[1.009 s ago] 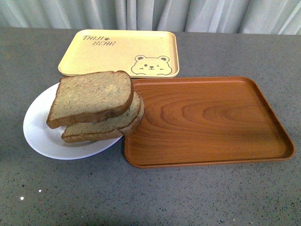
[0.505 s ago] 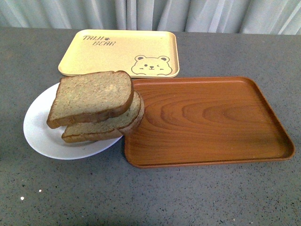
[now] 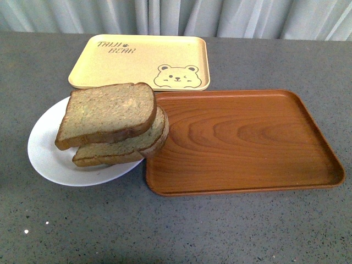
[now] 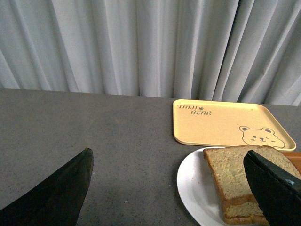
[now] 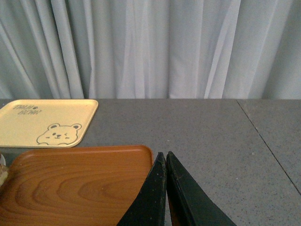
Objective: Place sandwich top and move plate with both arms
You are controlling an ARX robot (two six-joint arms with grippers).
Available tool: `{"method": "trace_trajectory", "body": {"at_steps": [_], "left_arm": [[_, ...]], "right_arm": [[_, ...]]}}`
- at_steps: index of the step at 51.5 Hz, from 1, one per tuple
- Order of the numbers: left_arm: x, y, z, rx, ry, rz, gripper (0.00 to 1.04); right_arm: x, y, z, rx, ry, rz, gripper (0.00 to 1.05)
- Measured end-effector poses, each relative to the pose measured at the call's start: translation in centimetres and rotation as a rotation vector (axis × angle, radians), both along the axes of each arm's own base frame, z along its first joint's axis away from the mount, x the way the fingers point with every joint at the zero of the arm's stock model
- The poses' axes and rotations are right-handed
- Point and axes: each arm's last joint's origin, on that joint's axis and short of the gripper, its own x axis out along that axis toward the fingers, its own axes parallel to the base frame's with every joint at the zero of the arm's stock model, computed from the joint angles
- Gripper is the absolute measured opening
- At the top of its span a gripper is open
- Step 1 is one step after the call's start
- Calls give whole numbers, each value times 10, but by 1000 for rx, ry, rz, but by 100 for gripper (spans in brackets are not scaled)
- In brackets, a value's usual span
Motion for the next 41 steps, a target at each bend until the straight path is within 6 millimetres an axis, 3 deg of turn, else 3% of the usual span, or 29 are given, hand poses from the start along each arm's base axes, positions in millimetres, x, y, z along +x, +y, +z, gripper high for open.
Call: {"method": "trace_trajectory", "body": {"at_steps": [41], "left_arm": [[0, 0, 0, 0, 0, 0, 96]], "right_arm": [[-21, 0, -3, 0, 6, 1, 2]]}}
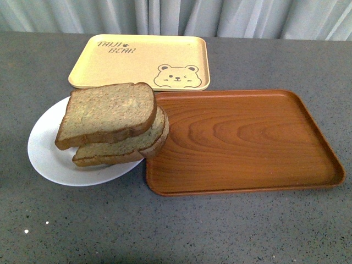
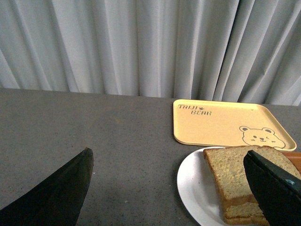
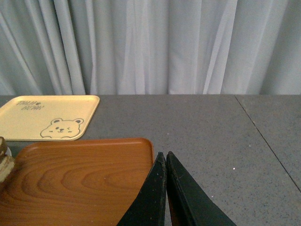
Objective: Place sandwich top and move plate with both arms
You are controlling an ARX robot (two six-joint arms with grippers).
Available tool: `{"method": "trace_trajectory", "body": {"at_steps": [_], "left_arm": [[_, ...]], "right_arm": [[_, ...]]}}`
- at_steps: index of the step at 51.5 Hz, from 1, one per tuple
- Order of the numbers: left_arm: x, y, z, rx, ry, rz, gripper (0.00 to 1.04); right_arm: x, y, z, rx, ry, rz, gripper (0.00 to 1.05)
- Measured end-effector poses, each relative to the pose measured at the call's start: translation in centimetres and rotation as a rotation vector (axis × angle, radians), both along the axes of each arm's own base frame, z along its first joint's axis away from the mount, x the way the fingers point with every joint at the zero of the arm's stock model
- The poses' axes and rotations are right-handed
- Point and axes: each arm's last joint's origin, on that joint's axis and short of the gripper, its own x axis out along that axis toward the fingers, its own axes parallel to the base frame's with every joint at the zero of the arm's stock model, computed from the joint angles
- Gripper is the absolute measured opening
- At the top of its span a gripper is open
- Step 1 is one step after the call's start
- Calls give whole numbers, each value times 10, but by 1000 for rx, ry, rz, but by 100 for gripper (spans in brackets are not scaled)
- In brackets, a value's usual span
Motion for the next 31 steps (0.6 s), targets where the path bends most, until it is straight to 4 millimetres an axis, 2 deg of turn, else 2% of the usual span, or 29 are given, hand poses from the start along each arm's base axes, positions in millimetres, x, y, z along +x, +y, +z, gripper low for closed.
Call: {"method": "trace_trajectory", "body": {"at_steps": [3, 7, 12, 17, 20, 24, 31], "left_arm": [[0, 0, 0, 0, 0, 0, 96], [1, 0, -1, -27, 42, -50, 96], [7, 0, 3, -323, 317, -300, 96], [23, 0, 10, -530, 421, -423, 96], [48, 6, 18, -663, 443, -444, 96], [71, 19, 18, -778, 441, -392, 96], [113, 44, 2, -936, 443, -255, 96]], "right_arm": [[0, 0, 0, -1, -1, 0, 5], [0, 0, 0, -1, -2, 0, 17], [0, 0, 0, -1, -2, 3, 33], [0, 0, 0, -1, -2, 2, 47], [0, 0, 0, -1, -2, 1, 61], [0, 0, 0, -1, -2, 1, 73], [0, 0, 0, -1, -1, 1, 95]]}}
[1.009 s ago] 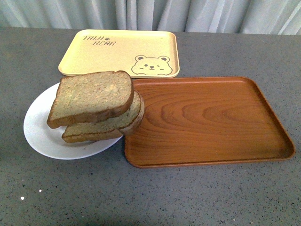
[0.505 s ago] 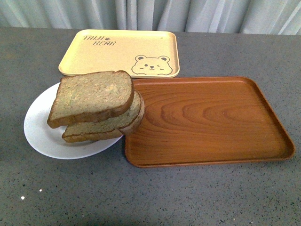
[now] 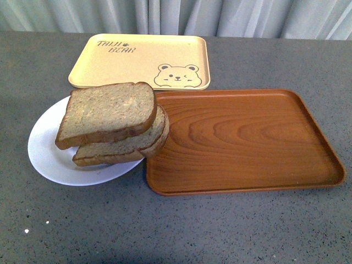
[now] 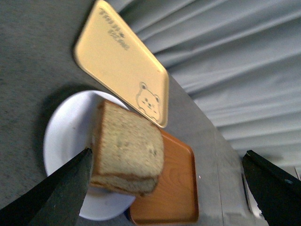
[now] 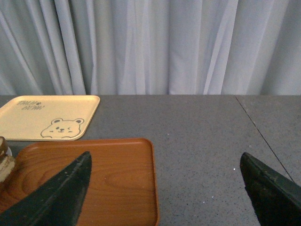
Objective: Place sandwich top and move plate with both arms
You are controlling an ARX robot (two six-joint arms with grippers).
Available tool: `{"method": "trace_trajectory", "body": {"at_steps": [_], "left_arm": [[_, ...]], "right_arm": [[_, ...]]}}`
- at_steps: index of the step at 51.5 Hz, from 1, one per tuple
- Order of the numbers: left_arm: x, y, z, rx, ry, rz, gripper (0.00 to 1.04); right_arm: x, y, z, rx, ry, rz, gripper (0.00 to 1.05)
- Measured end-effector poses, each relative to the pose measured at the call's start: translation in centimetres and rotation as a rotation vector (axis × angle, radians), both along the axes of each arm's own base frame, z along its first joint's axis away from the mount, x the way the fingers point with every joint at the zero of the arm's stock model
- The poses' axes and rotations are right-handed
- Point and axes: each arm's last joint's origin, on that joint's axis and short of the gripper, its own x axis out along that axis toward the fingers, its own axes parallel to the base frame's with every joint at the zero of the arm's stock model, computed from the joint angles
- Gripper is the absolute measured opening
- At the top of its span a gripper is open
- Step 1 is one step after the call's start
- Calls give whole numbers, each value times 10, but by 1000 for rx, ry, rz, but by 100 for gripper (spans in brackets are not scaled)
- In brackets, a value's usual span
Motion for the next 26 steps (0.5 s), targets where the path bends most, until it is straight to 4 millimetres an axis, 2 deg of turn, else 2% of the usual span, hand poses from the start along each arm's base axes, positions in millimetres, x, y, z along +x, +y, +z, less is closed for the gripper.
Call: {"method": "trace_trajectory", "body": {"at_steps": [4, 14, 20, 26], "left_arm": [[15, 11, -24, -44, 86, 57, 96], [24, 19, -67, -88, 210, 108, 96], [26, 15, -82, -95, 234, 104, 96], [24, 3, -99, -109, 264, 91, 96]], "right_arm": [[0, 0, 0, 0, 0, 0, 96], [0, 0, 0, 0, 0, 0, 96], [0, 0, 0, 0, 0, 0, 96], [0, 0, 0, 0, 0, 0, 96]]}}
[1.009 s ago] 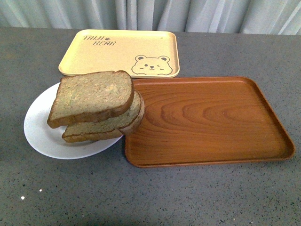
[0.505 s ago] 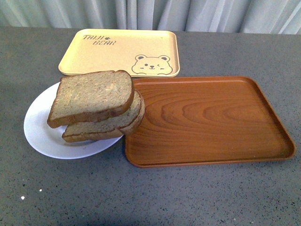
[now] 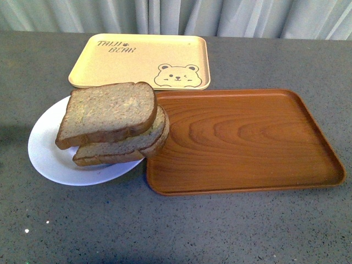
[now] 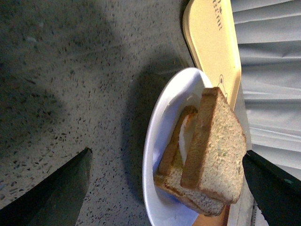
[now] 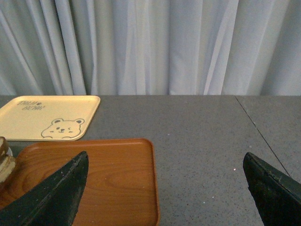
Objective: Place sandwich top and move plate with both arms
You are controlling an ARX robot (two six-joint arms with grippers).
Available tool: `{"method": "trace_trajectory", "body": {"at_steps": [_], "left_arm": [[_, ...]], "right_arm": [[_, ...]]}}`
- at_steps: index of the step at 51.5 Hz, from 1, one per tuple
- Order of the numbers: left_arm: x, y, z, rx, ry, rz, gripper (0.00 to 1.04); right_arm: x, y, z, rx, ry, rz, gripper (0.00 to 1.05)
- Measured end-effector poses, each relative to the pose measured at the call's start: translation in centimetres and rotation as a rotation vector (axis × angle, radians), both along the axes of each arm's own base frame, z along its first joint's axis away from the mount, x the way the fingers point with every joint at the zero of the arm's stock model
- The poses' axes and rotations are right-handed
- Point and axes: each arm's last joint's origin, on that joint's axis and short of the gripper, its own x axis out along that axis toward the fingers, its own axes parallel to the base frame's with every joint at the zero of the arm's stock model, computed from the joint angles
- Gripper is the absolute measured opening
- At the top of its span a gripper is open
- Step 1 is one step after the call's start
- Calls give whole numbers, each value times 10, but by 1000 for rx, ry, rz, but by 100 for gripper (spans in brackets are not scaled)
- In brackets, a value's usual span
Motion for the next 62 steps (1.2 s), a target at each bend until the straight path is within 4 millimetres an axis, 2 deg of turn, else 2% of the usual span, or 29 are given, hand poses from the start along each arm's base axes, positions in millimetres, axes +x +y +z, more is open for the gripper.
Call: {"method": "trace_trajectory", "body": {"at_steps": [18, 27, 46, 50, 62], "left_arm": [[0, -36, -26, -69, 55, -19, 96], [2, -49, -28, -118, 71, -22, 96], [12, -56, -36, -213, 102, 30, 95], [12, -56, -39, -238, 108, 47, 87], [11, -57, -44, -283, 116, 72, 47]], "right_arm": [[0, 0, 0, 0, 0, 0, 96], [0, 0, 0, 0, 0, 0, 96], [0, 0, 0, 0, 0, 0, 96], [0, 0, 0, 0, 0, 0, 96], [0, 0, 0, 0, 0, 0, 96]]}}
